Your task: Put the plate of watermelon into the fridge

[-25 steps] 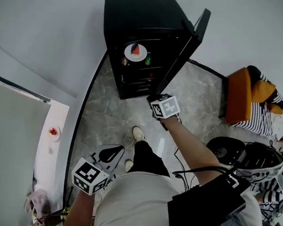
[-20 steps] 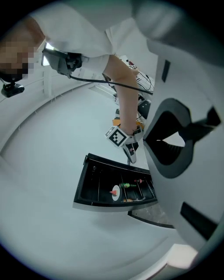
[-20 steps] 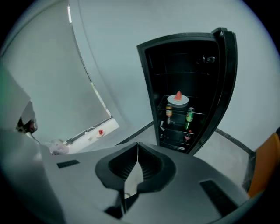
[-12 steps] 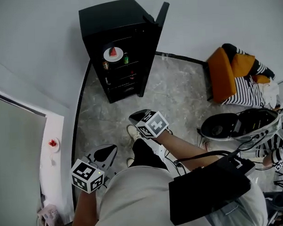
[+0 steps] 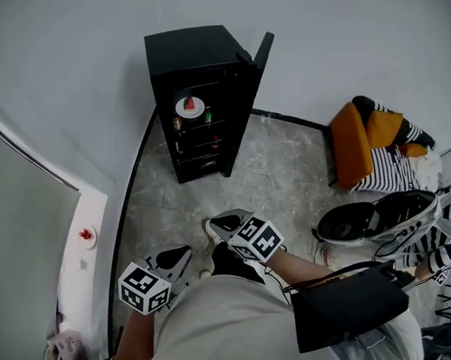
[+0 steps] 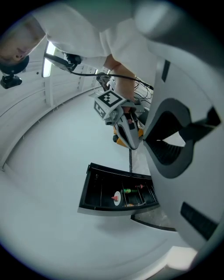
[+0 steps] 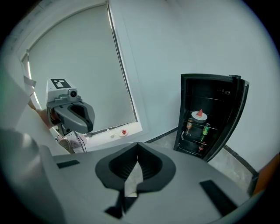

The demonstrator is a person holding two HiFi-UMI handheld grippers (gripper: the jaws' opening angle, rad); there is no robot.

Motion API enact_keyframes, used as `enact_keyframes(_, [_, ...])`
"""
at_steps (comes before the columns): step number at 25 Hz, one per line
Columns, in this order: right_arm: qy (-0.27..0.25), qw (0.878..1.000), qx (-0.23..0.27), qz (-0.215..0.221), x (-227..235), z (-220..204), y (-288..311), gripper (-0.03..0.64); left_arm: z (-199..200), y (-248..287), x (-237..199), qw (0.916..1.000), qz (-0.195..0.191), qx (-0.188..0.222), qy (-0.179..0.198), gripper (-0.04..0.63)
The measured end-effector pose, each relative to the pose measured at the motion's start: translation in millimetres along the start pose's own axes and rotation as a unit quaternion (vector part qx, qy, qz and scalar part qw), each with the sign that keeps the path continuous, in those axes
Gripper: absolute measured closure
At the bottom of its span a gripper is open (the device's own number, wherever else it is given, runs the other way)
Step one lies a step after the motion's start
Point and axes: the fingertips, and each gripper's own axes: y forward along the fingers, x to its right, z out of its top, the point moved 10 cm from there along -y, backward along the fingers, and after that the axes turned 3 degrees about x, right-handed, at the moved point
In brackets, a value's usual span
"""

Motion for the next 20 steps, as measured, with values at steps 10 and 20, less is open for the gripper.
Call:
enact_keyframes(10, [-0.031,0.999,0.010,0.001,-47.0,-12.0,-27.4,0.601,-24.2,-21.5,23.0,1.0000,0.000,0.001,-0.004,0.583])
enact_keyframes(20, [-0.045,0.999,0.022,0.014,-76.8,-25.2,-47.7,0.601,-48.4,-37.1,43.4,0.9999,0.008,-0.003,-0.009,0.583])
